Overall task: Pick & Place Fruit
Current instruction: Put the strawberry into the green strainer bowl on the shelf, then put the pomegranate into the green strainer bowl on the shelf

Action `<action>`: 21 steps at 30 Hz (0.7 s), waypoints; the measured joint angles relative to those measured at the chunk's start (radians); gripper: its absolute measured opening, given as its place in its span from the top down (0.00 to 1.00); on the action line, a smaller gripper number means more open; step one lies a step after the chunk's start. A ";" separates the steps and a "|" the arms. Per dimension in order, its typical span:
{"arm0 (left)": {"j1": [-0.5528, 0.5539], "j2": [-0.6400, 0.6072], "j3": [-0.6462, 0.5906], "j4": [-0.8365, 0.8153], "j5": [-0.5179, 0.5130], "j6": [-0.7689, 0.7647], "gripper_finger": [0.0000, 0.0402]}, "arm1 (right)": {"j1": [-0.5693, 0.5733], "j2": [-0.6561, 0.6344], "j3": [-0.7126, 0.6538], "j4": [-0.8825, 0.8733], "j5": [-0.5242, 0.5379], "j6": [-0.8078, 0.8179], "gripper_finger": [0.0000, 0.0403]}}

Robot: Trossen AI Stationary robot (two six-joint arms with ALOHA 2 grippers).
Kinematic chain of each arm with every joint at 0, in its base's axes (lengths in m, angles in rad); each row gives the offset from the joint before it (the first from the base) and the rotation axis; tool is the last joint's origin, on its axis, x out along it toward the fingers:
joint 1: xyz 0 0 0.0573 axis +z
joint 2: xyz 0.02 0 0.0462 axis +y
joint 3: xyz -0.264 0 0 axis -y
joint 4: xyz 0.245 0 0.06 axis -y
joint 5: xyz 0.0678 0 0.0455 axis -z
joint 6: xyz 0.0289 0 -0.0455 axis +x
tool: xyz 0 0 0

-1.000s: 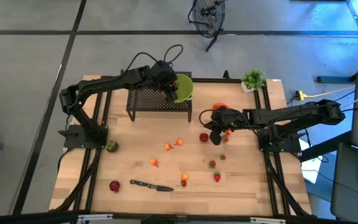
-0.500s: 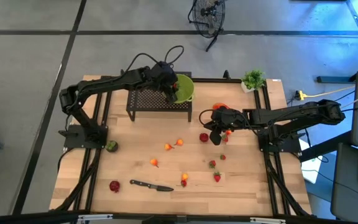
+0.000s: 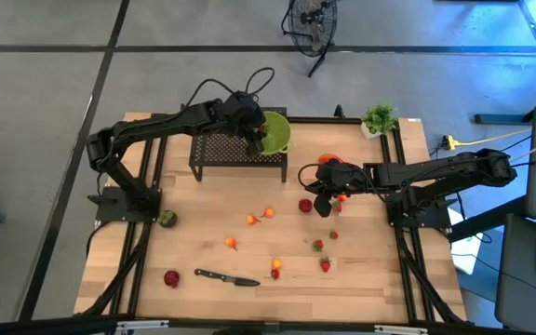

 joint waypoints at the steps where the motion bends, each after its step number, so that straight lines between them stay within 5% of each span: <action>1: 0.000 0.000 0.000 -0.001 0.000 0.000 0.61 | 0.000 0.000 0.000 0.000 0.000 0.000 0.95; 9: 0.000 0.000 0.000 -0.001 0.000 0.000 0.57 | 0.000 0.000 0.000 0.000 0.000 0.000 0.91; 21: 0.000 -0.033 0.000 0.003 -0.001 0.001 0.51 | 0.000 0.000 0.000 0.000 0.000 0.000 0.99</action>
